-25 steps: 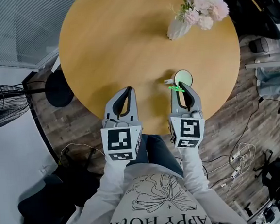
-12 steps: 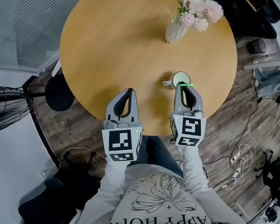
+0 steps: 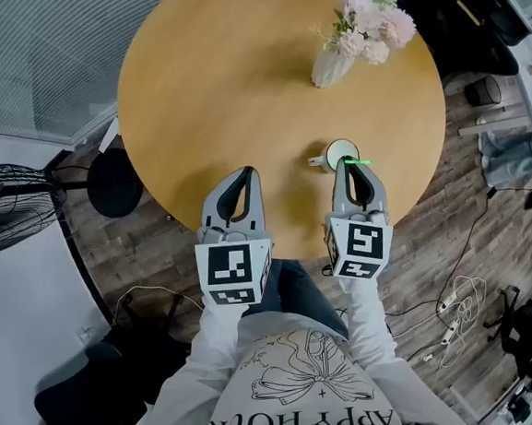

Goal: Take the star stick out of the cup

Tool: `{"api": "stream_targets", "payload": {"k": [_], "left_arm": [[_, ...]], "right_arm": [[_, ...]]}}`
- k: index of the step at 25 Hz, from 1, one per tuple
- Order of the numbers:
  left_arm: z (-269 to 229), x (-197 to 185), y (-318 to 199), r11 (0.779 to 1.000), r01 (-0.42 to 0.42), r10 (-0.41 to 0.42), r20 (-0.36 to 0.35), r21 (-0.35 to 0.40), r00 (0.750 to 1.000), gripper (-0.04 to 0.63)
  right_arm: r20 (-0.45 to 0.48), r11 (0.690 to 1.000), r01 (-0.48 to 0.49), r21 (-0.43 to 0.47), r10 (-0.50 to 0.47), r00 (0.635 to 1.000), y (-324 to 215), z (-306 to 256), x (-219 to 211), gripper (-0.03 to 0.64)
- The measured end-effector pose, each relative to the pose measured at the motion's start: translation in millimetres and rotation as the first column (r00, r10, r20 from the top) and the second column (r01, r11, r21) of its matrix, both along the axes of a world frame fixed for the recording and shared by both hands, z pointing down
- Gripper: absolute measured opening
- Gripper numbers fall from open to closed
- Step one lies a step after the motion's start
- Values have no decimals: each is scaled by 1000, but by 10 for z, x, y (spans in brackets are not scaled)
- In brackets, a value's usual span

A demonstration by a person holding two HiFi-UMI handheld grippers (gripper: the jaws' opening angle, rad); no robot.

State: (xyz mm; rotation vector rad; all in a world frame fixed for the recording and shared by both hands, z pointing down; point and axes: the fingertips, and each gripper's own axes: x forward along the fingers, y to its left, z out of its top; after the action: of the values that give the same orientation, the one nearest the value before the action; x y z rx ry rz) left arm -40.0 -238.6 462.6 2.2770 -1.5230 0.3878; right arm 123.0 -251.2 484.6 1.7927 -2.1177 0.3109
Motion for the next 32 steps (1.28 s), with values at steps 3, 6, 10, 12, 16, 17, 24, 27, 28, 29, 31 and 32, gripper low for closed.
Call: {"api": "stream_targets", "payload": {"k": [3, 6, 10, 12, 16, 17, 24, 27, 28, 29, 31, 32], "left_arm": [[-71, 27, -1, 1000, -7, 7, -7, 13, 1000, 6], [-157, 62, 2, 999, -14, 14, -16, 31, 1000, 6], [-286, 102, -2, 998, -22, 24, -25, 57, 999, 6], [-347, 111, 1, 998, -23, 25, -26, 66, 999, 6], [-478, 128, 10, 996, -24, 27, -30, 89, 999, 6], [-512, 133, 9, 995, -24, 27, -32, 96, 999, 6], [-750, 159, -5, 989, -21, 27, -39, 144, 999, 6], [-873, 163, -6, 985, -23, 30, -40, 168, 999, 6], [-909, 160, -3, 984, -22, 30, -41, 175, 999, 6], [-941, 157, 2, 983, -20, 28, -42, 181, 999, 6], [-991, 151, 16, 981, -16, 25, -43, 192, 999, 6], [-1015, 149, 20, 980, -15, 24, -42, 198, 999, 6]], "right_arm": [[-2, 1000, -5, 15, 5, 1000, 23, -92, 21, 23], [-8, 999, -15, 31, 15, 1000, 58, -196, 59, 23], [-6, 998, -26, 59, 27, 1000, 81, -358, 97, 23], [-5, 997, -33, 66, 33, 999, 99, -414, 127, 23], [6, 995, -45, 91, 45, 999, 125, -570, 159, 23], [5, 994, -46, 97, 46, 999, 130, -604, 168, 23], [13, 989, -51, 135, 50, 999, 154, -852, 184, 23], [15, 987, -55, 151, 53, 998, 188, -938, 208, 23], [16, 986, -56, 157, 54, 998, 199, -971, 213, 23], [17, 985, -57, 163, 55, 998, 208, -1006, 217, 23], [21, 983, -58, 175, 56, 998, 222, -1071, 225, 23], [24, 982, -59, 181, 56, 998, 226, -1102, 228, 23]]}}
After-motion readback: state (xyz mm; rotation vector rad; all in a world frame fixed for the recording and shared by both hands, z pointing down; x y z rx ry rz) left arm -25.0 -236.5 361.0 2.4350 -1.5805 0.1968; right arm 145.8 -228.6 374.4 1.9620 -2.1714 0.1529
